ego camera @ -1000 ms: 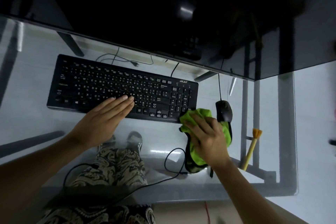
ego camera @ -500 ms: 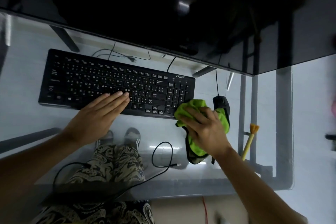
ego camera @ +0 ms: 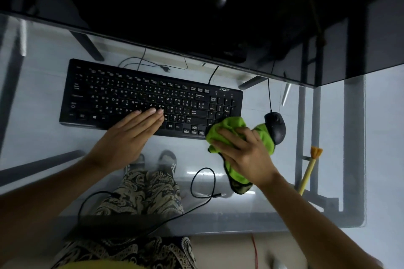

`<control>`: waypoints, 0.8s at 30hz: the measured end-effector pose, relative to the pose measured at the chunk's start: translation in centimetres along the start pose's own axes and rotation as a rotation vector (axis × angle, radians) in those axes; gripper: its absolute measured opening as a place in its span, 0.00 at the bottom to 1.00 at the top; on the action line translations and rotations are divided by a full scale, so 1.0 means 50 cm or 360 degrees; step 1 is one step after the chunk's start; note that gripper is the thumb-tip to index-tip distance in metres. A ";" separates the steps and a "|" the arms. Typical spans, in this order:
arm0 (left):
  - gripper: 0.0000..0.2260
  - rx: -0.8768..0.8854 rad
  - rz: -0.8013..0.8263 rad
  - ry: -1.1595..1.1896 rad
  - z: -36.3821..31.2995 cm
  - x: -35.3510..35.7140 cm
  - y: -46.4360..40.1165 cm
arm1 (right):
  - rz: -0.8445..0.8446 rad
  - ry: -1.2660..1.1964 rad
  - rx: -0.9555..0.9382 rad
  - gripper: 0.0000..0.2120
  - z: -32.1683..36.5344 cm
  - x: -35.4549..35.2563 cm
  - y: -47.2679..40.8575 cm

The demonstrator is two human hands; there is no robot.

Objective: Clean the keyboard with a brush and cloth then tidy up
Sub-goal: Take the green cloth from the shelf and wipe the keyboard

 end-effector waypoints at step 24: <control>0.27 -0.0652 0.0108 -0.0080 0.170 -0.045 0.162 | 0.0077 -0.0083 -0.0296 0.18 0.196 0.074 -0.322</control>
Point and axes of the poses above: each hand's wrist, its own y-axis away from the middle knuckle, its own x-axis out of the palm, z = x × y, the point moved 5 cm from there along -y, towards the middle knuckle, and after that the axes turned 2 degrees about -y, right-handed, at the moved point
